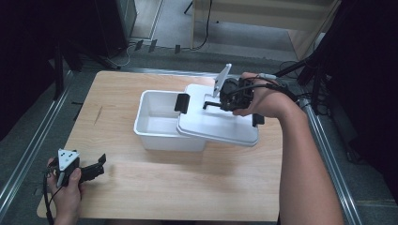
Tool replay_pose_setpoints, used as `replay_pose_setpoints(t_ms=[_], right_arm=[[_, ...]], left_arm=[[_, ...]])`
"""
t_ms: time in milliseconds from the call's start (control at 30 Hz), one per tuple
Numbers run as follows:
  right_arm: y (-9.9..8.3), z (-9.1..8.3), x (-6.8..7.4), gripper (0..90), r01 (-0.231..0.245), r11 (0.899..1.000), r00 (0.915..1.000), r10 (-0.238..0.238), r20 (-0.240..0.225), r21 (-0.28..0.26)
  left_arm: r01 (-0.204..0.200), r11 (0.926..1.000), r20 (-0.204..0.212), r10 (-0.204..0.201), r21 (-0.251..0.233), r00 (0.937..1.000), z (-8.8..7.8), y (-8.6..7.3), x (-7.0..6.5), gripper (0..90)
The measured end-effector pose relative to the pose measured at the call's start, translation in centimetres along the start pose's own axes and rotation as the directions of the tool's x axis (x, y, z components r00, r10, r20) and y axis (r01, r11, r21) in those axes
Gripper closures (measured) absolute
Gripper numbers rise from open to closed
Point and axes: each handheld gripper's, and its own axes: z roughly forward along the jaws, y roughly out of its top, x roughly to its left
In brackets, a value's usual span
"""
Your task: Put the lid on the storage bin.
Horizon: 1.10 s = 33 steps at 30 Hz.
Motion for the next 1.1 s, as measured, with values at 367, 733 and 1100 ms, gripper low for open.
replay_pose_setpoints(t_ms=[367,733,1100], right_arm=[[3.2,1.6,0.1,85.5,0.044,0.999,0.9986,-0.044,-0.029,0.0],[5.4,2.6,0.0,85.5,0.059,0.998,0.9976,-0.059,-0.038,0.006],[7.5,3.0,-0.2,85.5,0.09,0.996,0.9946,-0.09,-0.052,0.001]], left_arm=[[-0.004,1.0,0.001,0.004,-0.001,1.0,0.0,0.0,-0.1,0.0],[-0.005,1.0,-0.013,0.005,-0.006,0.9999,0.0,0.0,-0.1,0.0],[-0.001,1.0,-0.011,0.0,-0.005,0.9999,0.0,0.0,-0.1,0.0]])
